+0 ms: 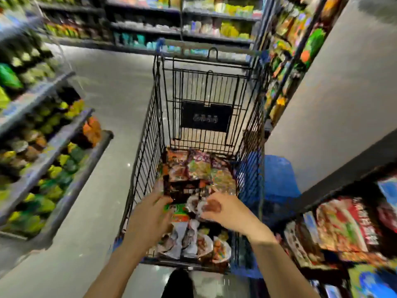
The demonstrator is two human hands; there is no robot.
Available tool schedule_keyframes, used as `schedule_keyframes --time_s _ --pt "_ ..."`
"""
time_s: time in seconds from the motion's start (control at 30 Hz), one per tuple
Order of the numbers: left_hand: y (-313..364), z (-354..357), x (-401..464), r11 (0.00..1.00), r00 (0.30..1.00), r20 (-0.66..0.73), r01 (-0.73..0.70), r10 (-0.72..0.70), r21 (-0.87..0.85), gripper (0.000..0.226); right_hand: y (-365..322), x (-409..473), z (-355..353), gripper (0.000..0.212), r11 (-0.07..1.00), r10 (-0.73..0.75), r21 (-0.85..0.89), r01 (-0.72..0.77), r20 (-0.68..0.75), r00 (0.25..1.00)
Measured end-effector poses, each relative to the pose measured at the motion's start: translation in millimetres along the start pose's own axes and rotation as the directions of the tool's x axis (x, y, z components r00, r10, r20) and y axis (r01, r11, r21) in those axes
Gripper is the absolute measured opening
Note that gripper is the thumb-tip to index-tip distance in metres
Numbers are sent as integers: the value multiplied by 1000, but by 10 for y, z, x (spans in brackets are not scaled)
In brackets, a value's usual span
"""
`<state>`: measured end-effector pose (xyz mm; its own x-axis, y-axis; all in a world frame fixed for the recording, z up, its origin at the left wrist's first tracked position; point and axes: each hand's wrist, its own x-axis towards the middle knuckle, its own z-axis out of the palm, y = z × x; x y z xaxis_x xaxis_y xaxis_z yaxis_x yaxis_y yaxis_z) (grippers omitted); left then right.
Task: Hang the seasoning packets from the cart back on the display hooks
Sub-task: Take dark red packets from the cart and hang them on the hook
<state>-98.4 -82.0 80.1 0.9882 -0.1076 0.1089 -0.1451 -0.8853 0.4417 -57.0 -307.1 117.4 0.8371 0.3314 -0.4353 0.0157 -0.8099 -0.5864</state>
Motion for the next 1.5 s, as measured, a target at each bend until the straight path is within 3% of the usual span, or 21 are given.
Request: schedule_keyframes --time_s 0.1,0.17,0.4,0.53,0.73,0.9,1.0,1.1,1.2,1.33,1.5 --pt "-398 156 -29 991 999 -24 -21 24 133 40 156 246 288 62 996 91 -40 -85 207 974" --pt "-651 233 13 978 1000 -24 3 2 207 48 222 379 390 61 989 143 14 -150 233 962" --pt "-951 472 133 935 997 56 21 -44 354 67 520 971 567 63 966 257 -59 -251 159 953" --pt "-970 484 154 940 998 46 25 -43 342 67 527 1258 635 50 965 261 -28 -260 25 965" --pt "-975 500 155 919 996 70 19 -51 393 67 505 1800 711 53 923 367 -96 -371 -60 928" --pt "-854 480 358 942 997 -37 70 -61 328 59 692 2291 560 53 879 421 -206 -429 -84 903" --pt "-877 462 873 925 996 -88 20 14 380 58 862 2543 474 53 856 408 -302 -419 -102 907" --pt "-1023 473 1303 889 996 -47 87 -73 451 63 1057 2775 413 49 824 406 -373 -428 -139 903" --pt "-1055 535 1328 849 995 18 70 -93 524 65 1311 3047 420 56 785 403 -459 -417 -134 906" --pt "-1006 496 1334 862 990 54 84 -128 500 66 1400 3307 554 63 827 408 -414 -381 -24 913" --pt "-989 460 1333 867 984 104 78 -147 492 67 1325 3364 800 60 781 357 -524 -340 -71 931"
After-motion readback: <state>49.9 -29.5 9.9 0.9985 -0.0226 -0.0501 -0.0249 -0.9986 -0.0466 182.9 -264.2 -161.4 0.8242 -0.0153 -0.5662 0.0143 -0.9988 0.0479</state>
